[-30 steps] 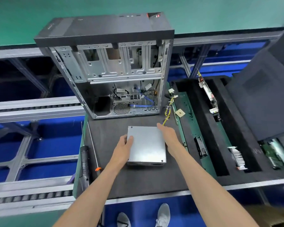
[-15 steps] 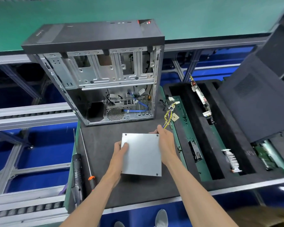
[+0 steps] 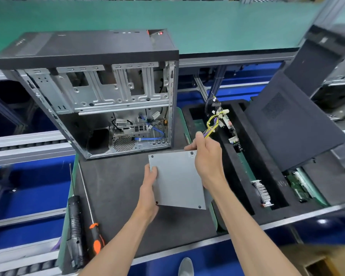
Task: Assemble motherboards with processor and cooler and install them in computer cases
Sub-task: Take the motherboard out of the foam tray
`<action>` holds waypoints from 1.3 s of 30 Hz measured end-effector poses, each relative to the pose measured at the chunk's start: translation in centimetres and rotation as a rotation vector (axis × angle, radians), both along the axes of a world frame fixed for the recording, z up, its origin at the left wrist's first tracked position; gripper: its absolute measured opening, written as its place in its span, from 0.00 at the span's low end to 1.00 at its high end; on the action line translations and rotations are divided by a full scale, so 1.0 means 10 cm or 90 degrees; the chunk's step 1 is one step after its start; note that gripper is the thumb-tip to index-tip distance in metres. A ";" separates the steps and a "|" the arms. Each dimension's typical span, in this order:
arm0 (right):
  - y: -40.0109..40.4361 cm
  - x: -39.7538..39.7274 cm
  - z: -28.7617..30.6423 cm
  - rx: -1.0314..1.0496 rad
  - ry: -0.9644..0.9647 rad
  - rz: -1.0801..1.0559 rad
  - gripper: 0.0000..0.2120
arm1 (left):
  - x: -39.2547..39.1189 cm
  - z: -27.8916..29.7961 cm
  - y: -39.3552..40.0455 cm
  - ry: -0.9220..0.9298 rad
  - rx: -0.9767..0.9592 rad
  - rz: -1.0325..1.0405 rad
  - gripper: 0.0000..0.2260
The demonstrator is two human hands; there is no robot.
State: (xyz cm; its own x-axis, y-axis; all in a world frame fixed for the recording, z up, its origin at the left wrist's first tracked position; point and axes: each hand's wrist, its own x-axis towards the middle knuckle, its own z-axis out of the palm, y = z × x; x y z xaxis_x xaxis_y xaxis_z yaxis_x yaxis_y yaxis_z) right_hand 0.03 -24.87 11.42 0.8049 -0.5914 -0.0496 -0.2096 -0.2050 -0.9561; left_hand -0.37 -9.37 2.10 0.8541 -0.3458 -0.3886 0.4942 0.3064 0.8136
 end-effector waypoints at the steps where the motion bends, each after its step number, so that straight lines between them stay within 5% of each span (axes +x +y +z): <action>1: -0.05 -0.01 0.05 -0.019 -0.004 -0.002 0.27 | 0.00 0.02 -0.06 0.005 -0.014 -0.008 0.20; 8: -0.53 -0.09 0.37 -0.183 0.003 -0.036 0.27 | 0.06 0.04 -0.40 -0.064 0.012 -0.150 0.23; 11: -0.80 -0.09 0.48 -0.251 0.029 -0.051 0.26 | 0.18 -0.16 -0.28 -0.213 0.328 -0.200 0.12; 14: -1.04 -0.02 0.55 -0.325 0.074 -0.054 0.25 | 0.34 -0.49 -0.05 -0.412 0.670 -0.234 0.18; 18: -1.28 0.21 0.61 -0.439 0.134 -0.062 0.25 | 0.44 -0.83 0.14 -0.516 0.873 -0.293 0.24; 25: -1.57 0.79 0.65 -0.606 0.208 -0.054 0.16 | 0.40 -1.02 0.19 -0.563 1.009 -0.292 0.27; 39: -2.52 0.47 0.15 -0.624 0.420 -0.073 0.15 | 0.38 -1.11 0.19 -0.582 1.041 -0.275 0.25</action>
